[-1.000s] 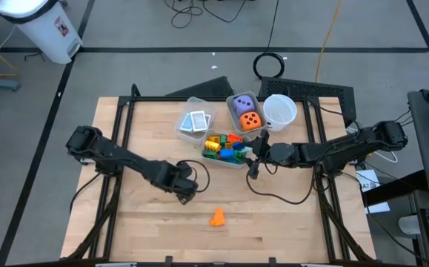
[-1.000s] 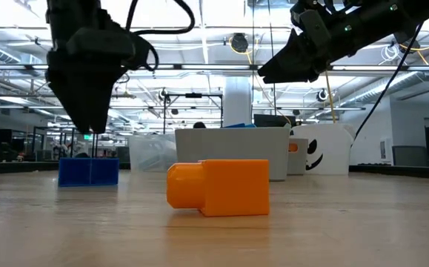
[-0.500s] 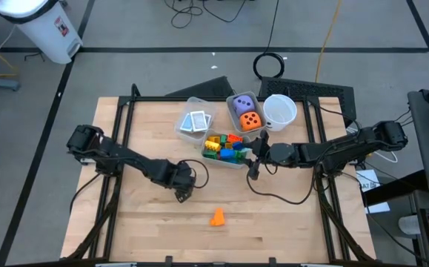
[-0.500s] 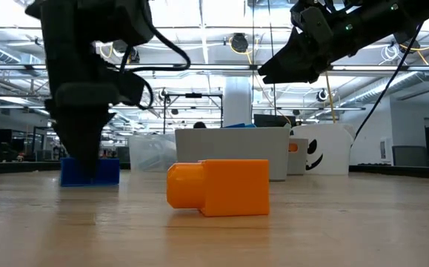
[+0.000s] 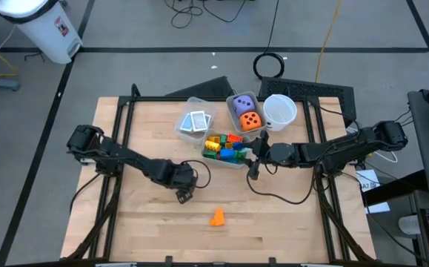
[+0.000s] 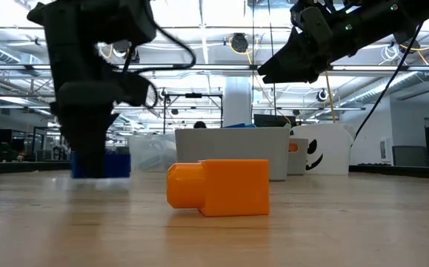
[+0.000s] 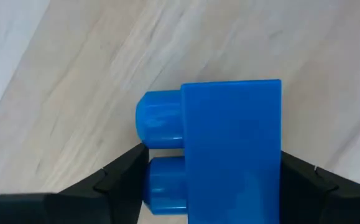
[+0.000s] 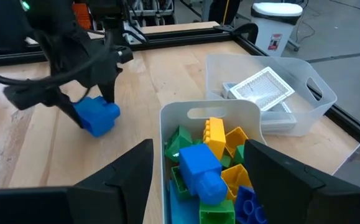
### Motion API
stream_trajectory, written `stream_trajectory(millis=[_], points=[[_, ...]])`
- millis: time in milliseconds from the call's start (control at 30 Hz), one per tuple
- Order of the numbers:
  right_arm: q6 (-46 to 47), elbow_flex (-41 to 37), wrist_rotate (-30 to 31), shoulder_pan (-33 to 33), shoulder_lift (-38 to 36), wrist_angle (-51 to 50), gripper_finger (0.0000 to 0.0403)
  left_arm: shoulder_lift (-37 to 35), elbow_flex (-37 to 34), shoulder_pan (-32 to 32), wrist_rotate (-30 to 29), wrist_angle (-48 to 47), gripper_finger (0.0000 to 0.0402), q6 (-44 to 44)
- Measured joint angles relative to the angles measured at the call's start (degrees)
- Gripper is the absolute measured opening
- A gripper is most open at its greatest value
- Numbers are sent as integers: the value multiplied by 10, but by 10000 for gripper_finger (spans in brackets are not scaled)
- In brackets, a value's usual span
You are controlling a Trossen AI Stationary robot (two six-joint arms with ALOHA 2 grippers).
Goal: Pick & Place Toys
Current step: Put the blue game piece into the bottom gray bin
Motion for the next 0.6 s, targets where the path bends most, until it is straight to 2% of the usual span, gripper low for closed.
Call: stream_trajectory(millis=[133, 333, 500, 600], points=[[0, 0, 0, 0, 0, 1, 226, 0, 38, 0, -21, -7, 268, 30], [0, 0, 1, 0, 0, 4, 226, 0, 140, 15, -84, -30, 268, 102], [0, 0, 1, 0, 0, 4, 226, 0, 206, 46, -146, -22, 273, 166], [0, 0, 1, 0, 0, 4, 226, -1, 211, 81, -146, 14, 282, 192]])
